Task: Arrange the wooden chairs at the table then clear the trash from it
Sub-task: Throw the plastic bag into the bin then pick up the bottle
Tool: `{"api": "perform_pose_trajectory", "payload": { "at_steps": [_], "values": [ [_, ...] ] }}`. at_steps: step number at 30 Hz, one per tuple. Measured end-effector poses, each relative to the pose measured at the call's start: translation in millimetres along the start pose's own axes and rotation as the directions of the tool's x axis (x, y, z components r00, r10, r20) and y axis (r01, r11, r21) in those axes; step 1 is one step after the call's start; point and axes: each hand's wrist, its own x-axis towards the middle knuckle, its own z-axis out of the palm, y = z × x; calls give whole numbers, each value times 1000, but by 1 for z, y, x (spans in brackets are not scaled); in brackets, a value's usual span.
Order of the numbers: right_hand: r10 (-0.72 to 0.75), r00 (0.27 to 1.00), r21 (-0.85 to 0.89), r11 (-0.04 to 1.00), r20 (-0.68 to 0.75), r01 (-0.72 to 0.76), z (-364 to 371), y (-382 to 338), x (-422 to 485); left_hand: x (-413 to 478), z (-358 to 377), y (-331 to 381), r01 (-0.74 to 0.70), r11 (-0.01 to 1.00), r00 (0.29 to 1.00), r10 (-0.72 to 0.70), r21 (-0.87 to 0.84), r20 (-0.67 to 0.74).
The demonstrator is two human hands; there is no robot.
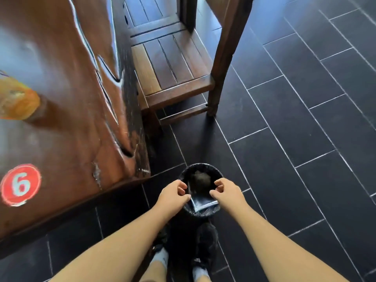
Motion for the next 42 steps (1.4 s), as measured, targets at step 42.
{"api": "perform_pose_trajectory", "payload": {
  "at_steps": [42],
  "values": [
    [-469, 874, -529, 714, 124, 458, -85, -251, -253, -289, -245, 81, -116, 906, 932, 241, 406, -272]
  ]
}}
